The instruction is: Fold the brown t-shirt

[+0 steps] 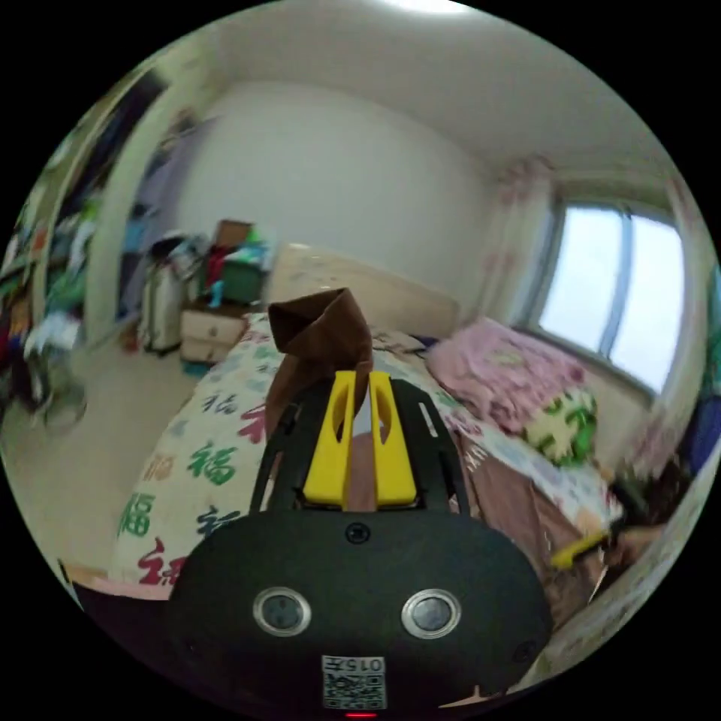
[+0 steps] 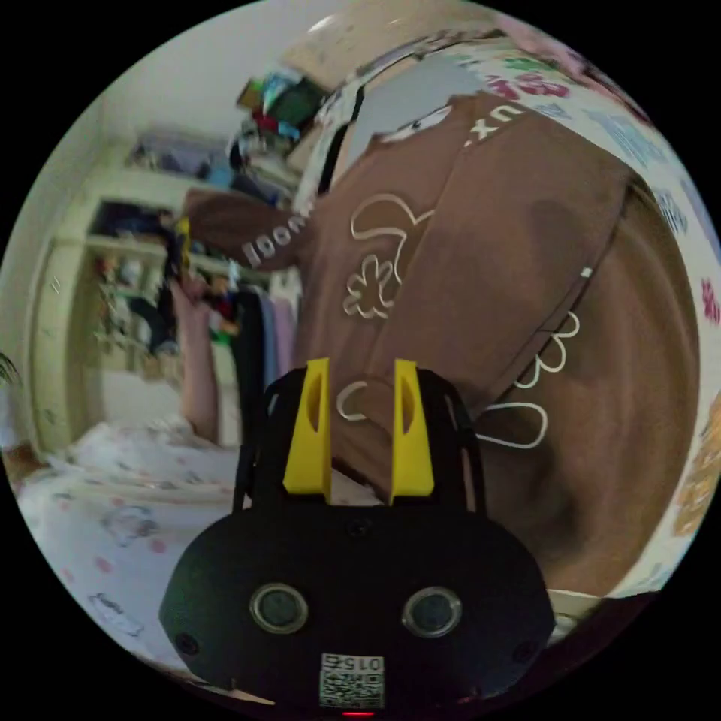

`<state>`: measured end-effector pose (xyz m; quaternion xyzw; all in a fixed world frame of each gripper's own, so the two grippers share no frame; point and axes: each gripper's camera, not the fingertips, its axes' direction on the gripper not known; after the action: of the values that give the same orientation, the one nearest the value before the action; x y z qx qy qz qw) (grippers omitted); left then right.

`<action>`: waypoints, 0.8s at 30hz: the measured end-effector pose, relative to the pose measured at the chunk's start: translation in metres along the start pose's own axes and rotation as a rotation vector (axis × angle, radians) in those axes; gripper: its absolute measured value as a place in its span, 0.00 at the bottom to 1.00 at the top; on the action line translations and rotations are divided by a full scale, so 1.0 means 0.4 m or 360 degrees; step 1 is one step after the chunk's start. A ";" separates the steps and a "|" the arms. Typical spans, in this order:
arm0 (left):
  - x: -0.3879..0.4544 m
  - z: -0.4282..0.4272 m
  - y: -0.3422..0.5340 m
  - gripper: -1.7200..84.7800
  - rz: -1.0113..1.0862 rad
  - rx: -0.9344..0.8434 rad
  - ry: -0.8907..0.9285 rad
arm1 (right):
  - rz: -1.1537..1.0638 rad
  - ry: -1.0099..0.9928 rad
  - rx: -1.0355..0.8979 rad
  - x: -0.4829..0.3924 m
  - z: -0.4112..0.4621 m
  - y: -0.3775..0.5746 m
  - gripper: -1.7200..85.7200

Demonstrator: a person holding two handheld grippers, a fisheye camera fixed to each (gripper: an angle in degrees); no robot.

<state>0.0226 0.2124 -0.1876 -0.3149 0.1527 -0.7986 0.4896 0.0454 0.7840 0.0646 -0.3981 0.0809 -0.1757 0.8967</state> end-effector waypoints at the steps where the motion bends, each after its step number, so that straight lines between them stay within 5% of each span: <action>1: 0.068 0.010 0.010 0.03 0.0080 -0.0040 0.0050 | 0.0062 -0.0207 0.0106 0.042 -0.039 0.005 0.18; 6: 0.559 0.131 0.231 0.04 0.0631 -0.0511 0.0350 | 0.0339 -0.0617 0.0326 0.216 -0.102 0.050 0.22; 10: 0.722 0.154 0.351 0.04 0.1057 -0.0740 0.0398 | 0.0546 -0.0657 0.0160 0.353 -0.076 0.084 0.30; 13: 0.744 0.152 0.365 0.04 0.1161 -0.0809 0.0374 | 0.0637 -0.0739 0.0218 0.414 -0.091 0.123 0.25; 17: 0.688 0.147 0.305 0.05 0.0931 -0.0856 0.0390 | 0.0609 -0.0615 0.0244 0.440 -0.130 0.159 0.06; 24: 0.279 0.171 0.204 0.09 -0.0384 -0.0797 0.0055 | 0.0349 -0.0377 0.0246 0.395 -0.209 0.204 0.03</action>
<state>0.0875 0.0801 -0.1416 -0.4283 0.3152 -0.7938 0.2952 0.1884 0.7176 -0.0528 -0.3347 0.0039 -0.0343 0.9417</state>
